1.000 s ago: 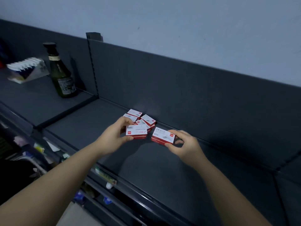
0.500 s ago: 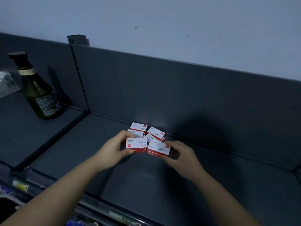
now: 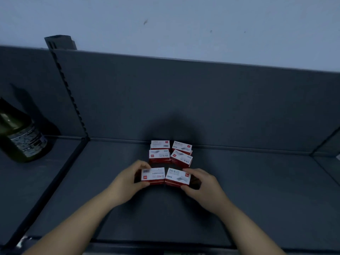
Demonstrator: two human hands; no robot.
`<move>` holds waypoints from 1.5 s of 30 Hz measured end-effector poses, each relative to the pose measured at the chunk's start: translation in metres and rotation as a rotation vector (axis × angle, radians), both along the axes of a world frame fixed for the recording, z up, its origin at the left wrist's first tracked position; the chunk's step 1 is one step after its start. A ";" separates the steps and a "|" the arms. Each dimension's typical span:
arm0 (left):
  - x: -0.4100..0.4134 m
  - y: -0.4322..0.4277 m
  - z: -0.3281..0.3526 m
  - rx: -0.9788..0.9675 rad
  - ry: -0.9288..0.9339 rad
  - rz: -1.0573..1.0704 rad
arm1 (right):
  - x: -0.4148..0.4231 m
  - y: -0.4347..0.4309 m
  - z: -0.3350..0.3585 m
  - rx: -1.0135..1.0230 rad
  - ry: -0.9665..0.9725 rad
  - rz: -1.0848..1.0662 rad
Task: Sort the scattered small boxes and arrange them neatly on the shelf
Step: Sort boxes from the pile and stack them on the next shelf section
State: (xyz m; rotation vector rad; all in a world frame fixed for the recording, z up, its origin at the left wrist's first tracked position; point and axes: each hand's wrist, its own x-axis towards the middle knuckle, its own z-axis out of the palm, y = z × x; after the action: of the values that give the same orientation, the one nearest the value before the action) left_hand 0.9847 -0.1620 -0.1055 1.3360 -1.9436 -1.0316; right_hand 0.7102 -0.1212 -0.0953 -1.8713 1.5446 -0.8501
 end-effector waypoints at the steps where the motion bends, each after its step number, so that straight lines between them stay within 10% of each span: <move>1: 0.001 -0.001 -0.003 0.000 -0.020 -0.007 | 0.002 0.001 -0.002 0.014 0.015 -0.015; 33: -0.012 -0.038 0.012 -0.347 -0.171 0.038 | 0.009 -0.018 0.008 0.029 0.094 -0.240; 45: -0.056 -0.058 0.051 -0.220 -0.539 -0.126 | -0.014 -0.037 0.049 0.056 0.559 -0.097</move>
State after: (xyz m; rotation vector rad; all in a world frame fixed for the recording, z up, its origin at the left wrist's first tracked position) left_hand 0.9291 -0.2202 -0.0542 1.4827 -2.4752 -0.5141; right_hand 0.6961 -0.1582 -0.0461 -2.1166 1.9716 -0.3206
